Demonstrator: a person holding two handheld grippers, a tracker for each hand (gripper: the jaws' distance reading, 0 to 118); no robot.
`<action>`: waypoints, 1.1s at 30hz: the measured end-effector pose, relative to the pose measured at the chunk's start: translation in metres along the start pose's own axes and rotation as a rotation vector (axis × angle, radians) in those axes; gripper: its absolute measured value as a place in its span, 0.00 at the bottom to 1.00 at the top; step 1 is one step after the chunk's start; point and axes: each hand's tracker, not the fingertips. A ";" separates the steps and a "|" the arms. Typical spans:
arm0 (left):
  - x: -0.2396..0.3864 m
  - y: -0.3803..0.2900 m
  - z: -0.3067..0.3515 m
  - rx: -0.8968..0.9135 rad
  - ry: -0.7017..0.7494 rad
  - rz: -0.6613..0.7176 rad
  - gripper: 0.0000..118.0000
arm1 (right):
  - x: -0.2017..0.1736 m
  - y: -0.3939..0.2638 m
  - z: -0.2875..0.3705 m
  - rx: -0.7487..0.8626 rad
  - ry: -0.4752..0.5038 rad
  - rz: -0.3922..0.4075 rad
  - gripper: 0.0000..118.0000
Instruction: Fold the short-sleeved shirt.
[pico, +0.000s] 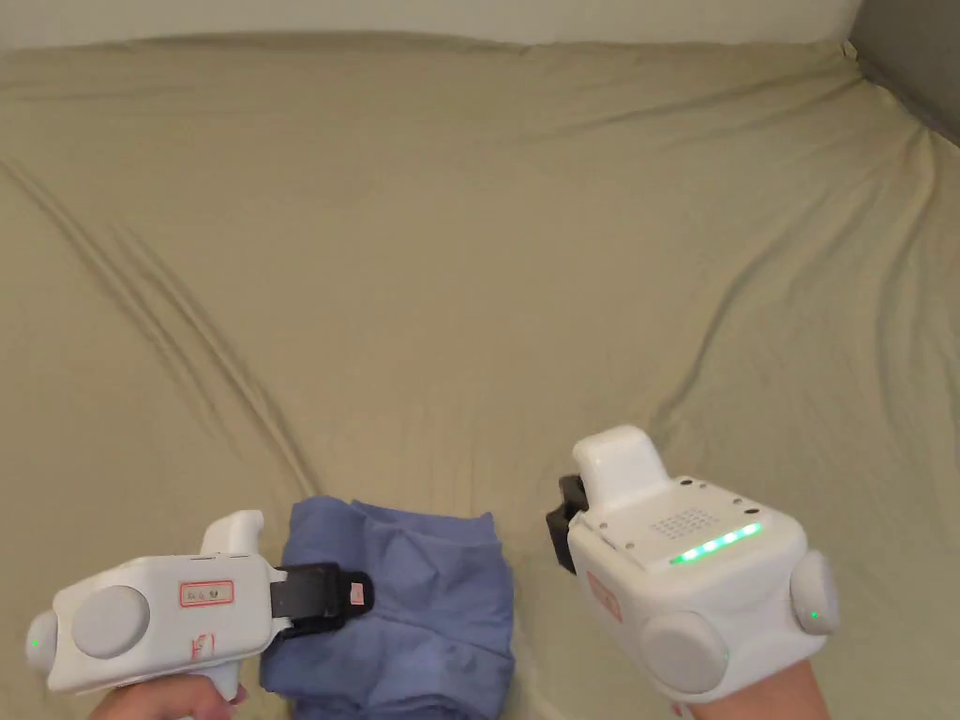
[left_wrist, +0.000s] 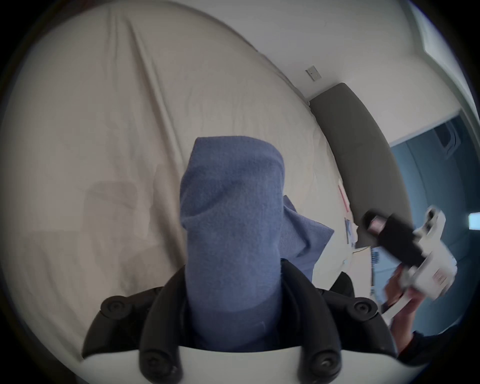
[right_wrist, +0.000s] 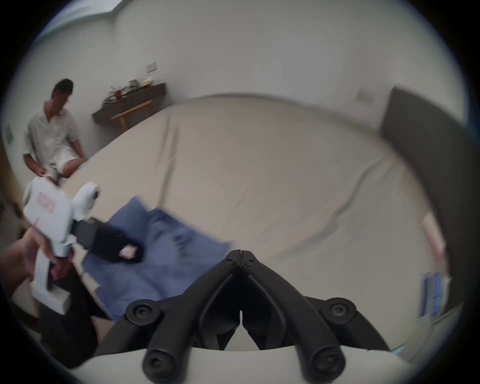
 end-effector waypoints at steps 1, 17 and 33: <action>0.001 -0.001 0.008 0.024 0.026 -0.026 0.26 | 0.005 0.010 0.011 0.040 -0.016 0.027 0.00; -0.077 0.016 0.101 0.136 0.452 -0.124 0.26 | 0.000 0.055 0.070 0.272 -0.172 0.024 0.00; -0.176 0.051 0.165 0.157 0.756 -0.188 0.25 | -0.049 0.072 0.060 0.241 -0.172 0.049 0.00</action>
